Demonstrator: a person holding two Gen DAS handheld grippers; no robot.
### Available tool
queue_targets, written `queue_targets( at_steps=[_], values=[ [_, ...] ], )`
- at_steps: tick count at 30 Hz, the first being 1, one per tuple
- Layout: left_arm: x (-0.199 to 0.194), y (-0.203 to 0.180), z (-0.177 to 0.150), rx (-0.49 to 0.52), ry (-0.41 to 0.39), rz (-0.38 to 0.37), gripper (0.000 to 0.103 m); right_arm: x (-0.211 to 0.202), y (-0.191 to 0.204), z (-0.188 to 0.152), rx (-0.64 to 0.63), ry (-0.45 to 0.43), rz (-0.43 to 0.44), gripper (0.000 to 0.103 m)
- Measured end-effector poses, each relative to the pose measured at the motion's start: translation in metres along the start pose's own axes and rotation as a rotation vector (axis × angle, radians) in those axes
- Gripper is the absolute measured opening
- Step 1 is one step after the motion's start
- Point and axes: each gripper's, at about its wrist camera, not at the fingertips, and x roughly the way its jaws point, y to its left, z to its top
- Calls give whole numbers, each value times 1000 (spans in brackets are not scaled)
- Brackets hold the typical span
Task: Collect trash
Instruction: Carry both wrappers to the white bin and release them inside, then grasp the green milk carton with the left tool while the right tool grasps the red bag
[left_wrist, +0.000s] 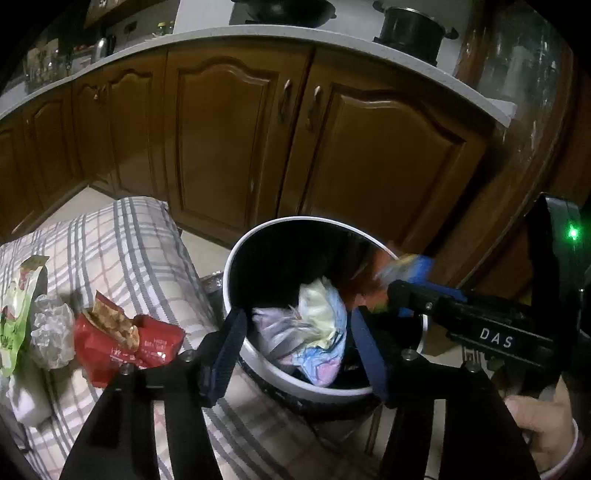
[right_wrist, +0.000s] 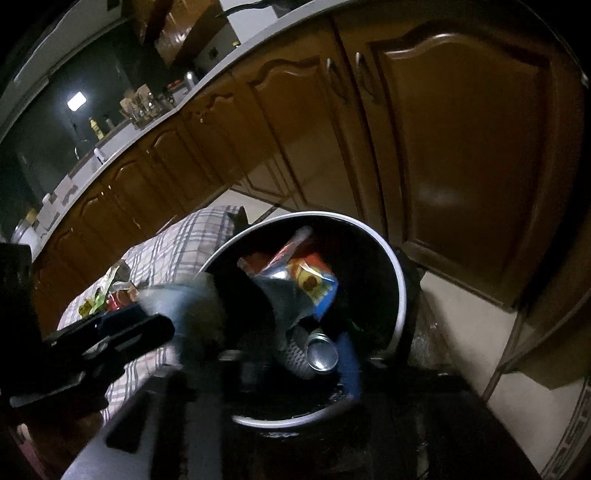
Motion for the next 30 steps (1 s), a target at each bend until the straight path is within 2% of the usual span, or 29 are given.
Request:
queue_targets(
  at_steps=[6, 12, 14, 16, 24, 30],
  values=[
    [-15, 5, -17, -6, -9, 11, 63, -9, 0, -6, 20, -22, 15, 48],
    [-44, 19, -48, -39, -27, 44, 66, -22, 12, -13, 33, -63, 36, 64],
    [-54, 24, -57, -53, -35, 59, 66, -26, 20, -17, 27, -78, 45, 72],
    [-67, 30, -68, -71, -44, 73, 66, -29, 33, -25, 16, -88, 57, 75],
    [-118, 59, -106, -116, -63, 137, 67, -26, 77, -50, -24, -77, 112, 77],
    [-147, 82, -122, -189, -79, 153, 67, -16, 107, -68, -52, -47, 144, 77]
  ],
)
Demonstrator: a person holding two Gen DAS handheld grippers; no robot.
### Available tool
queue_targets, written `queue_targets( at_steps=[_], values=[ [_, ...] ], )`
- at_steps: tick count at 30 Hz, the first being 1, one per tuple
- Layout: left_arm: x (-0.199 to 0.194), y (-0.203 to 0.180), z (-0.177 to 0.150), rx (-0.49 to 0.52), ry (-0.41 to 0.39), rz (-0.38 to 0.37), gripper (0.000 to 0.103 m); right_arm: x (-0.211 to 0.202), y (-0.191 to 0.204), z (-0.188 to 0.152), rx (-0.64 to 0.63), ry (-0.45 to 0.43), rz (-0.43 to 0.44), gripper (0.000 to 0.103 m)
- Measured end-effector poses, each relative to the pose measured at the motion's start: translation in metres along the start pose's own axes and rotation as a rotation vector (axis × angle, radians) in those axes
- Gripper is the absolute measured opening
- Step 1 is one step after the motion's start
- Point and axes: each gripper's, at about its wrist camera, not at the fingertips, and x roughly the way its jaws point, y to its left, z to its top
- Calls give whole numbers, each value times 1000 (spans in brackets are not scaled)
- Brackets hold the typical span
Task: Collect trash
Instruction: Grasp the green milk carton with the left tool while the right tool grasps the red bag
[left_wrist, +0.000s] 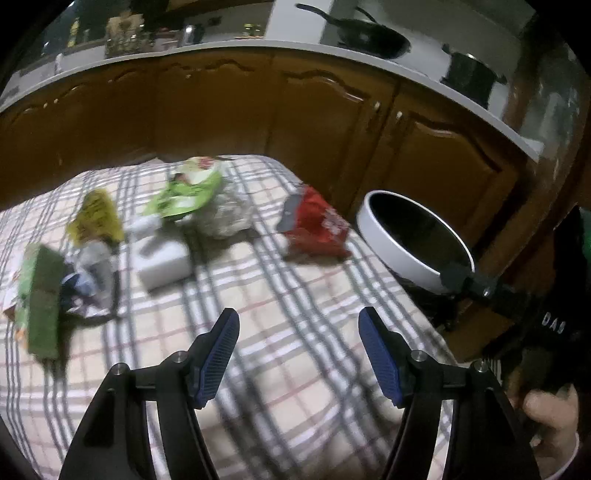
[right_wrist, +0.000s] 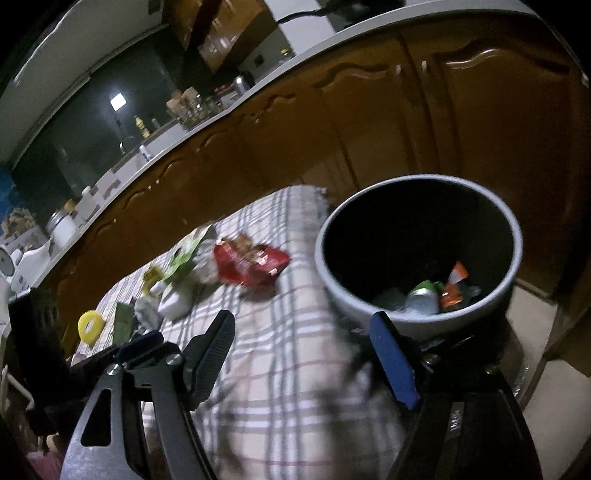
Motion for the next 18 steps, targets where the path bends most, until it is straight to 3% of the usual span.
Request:
queue_targets(
  at_steps=[18],
  values=[
    [-65, 71, -20, -84, -58, 144, 67, 36, 55, -6, -128, 31, 32, 77]
  ],
)
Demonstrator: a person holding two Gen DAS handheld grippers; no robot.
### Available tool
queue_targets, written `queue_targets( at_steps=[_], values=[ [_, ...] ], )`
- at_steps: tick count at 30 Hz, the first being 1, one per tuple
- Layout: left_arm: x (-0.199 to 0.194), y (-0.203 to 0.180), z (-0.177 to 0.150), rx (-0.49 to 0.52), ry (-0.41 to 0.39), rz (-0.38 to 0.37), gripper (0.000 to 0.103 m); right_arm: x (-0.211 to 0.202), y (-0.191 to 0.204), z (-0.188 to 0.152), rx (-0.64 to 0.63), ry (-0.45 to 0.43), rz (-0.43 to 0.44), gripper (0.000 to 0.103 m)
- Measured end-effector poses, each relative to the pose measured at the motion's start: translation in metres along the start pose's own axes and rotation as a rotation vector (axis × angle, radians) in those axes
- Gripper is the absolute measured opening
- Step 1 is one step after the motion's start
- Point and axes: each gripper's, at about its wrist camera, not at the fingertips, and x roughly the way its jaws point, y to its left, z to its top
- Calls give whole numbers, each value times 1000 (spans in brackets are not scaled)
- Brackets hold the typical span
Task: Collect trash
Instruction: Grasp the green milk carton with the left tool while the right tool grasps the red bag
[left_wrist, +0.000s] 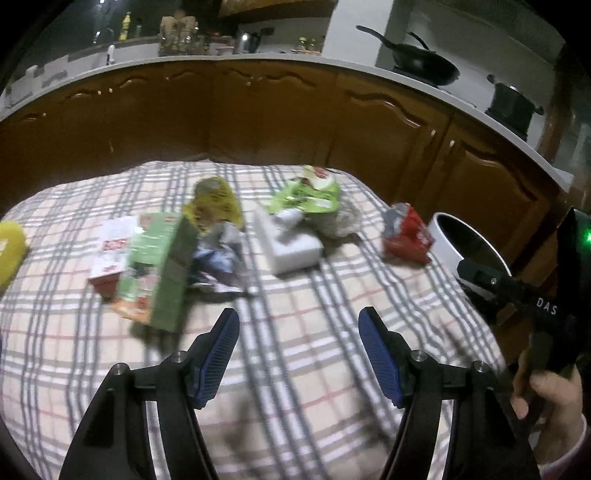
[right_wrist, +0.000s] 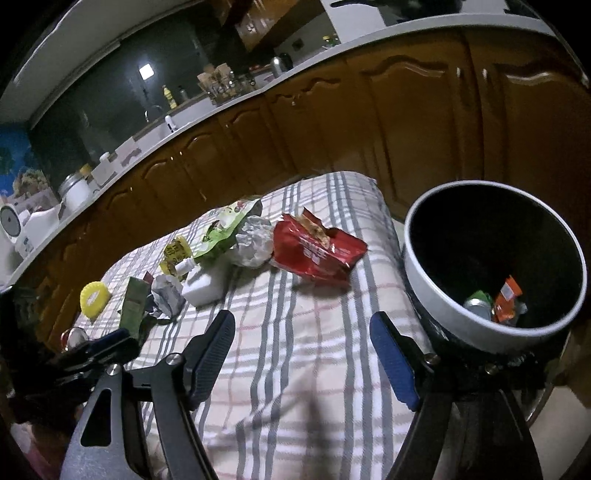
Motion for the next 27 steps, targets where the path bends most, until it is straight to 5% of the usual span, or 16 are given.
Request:
queue_targets(
  at_steps=[10, 22, 27],
  values=[
    [-12, 41, 5, -24, -37, 126, 79, 25, 6, 16, -34, 3, -33, 77],
    [32, 70, 23, -17, 24, 186, 81, 58, 9, 31, -99, 36, -89, 76],
    [51, 77, 22, -11, 54, 189, 75, 68, 9, 28, -112, 69, -104, 58]
  ],
)
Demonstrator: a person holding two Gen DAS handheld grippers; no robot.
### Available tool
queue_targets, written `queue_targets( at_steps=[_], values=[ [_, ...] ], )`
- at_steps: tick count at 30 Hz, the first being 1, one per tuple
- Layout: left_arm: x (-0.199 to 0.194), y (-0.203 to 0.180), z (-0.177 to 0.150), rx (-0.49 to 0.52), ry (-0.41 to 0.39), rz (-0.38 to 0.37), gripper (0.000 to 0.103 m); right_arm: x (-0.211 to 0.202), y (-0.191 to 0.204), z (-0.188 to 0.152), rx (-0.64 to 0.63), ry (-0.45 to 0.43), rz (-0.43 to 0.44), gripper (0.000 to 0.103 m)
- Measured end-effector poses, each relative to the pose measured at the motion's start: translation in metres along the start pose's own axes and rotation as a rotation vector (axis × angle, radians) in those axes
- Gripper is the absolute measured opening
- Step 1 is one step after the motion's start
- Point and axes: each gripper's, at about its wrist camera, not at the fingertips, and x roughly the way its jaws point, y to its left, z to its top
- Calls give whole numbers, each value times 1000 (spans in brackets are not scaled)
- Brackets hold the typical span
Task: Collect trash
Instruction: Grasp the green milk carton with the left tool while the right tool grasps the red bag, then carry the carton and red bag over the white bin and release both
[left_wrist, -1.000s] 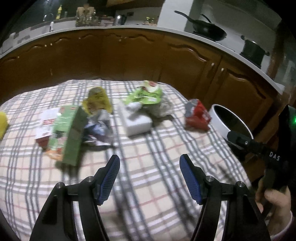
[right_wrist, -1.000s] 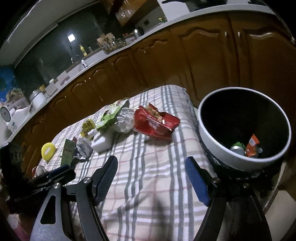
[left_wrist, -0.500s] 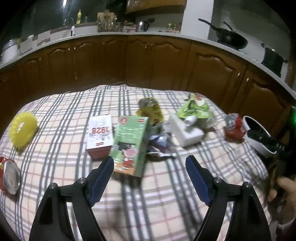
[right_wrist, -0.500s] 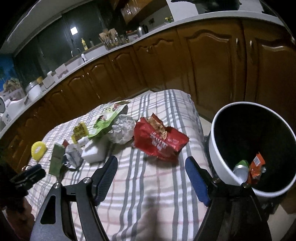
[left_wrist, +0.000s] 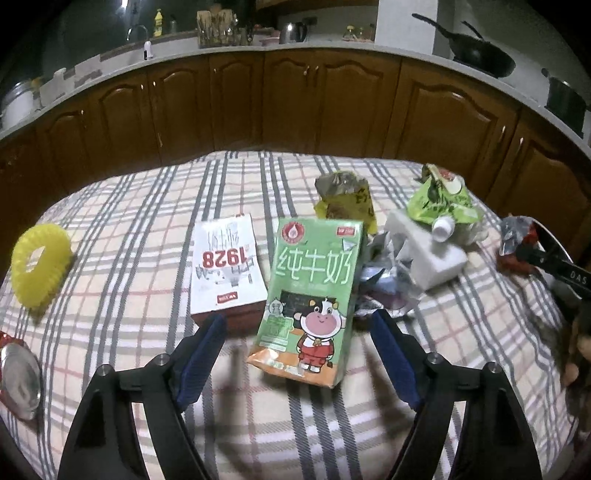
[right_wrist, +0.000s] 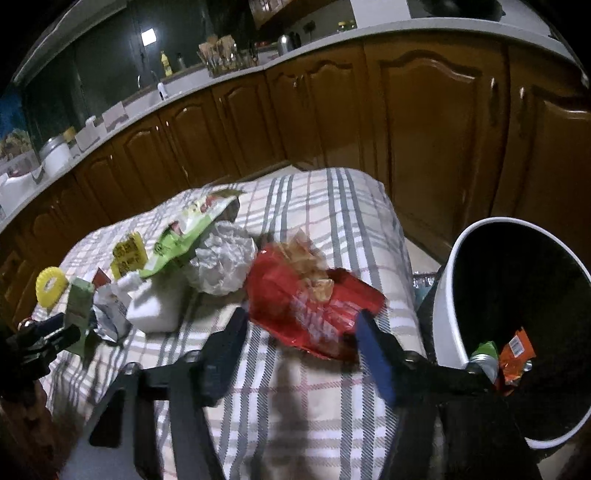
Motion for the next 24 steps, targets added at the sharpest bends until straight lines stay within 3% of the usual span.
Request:
queue_targets(
  at_steps=[1, 2, 3, 6, 12, 24],
  values=[
    [2, 0, -1, -1, 3, -5, 64, -1, 0, 0, -5, -8, -5, 53],
    [5, 0, -1, -4, 15, -22, 56, -2, 0, 2, -10, -15, -7, 34],
    [6, 1, -1, -10, 24, -31, 55, -3, 1, 1, -12, -17, -6, 22],
    [4, -2, -3, -2, 11, -39, 50, -8, 0, -1, -2, -14, 11, 11],
    [-18, -18, -9, -6, -23, -101, 46, -27, -2, -10, 13, -34, 45, 8],
    [-49, -84, -15, 107, -74, -235, 45, -71, -16, -20, 87, -83, 110, 8]
  ],
)
